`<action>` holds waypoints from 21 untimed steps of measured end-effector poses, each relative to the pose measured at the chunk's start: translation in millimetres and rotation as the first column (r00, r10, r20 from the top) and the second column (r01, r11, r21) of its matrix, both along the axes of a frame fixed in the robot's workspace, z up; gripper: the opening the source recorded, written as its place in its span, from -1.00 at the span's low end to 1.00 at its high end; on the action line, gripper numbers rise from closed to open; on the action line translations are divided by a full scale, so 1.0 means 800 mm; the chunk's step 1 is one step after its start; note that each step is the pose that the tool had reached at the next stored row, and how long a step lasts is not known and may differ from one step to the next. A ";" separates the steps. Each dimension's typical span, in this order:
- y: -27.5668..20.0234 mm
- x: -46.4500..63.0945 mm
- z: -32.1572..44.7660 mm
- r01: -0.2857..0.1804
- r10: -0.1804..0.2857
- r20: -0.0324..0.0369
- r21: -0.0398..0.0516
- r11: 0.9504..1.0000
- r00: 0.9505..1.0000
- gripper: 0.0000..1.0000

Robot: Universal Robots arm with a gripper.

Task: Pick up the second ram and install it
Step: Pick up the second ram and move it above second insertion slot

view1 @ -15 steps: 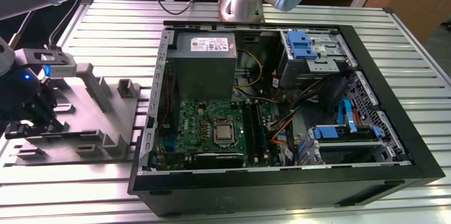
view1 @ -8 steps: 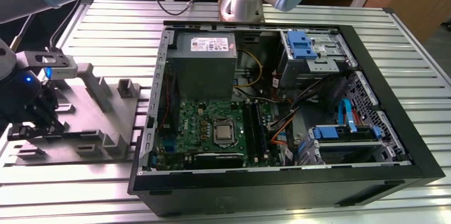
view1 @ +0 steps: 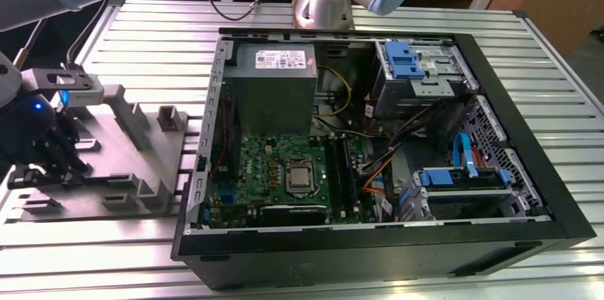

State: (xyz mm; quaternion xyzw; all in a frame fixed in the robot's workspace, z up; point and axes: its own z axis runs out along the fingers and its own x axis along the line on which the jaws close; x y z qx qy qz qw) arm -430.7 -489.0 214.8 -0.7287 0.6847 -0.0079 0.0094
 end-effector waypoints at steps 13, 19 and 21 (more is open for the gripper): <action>0.0009 -0.012 -0.0158 0.000 0.000 0.007 0.000 1.000 1.000 -0.29; 0.0014 -0.012 -0.0185 0.000 0.000 0.007 0.000 1.000 1.000 -0.29; 0.0015 -0.012 -0.0195 0.000 0.000 0.007 0.000 1.000 1.000 -0.29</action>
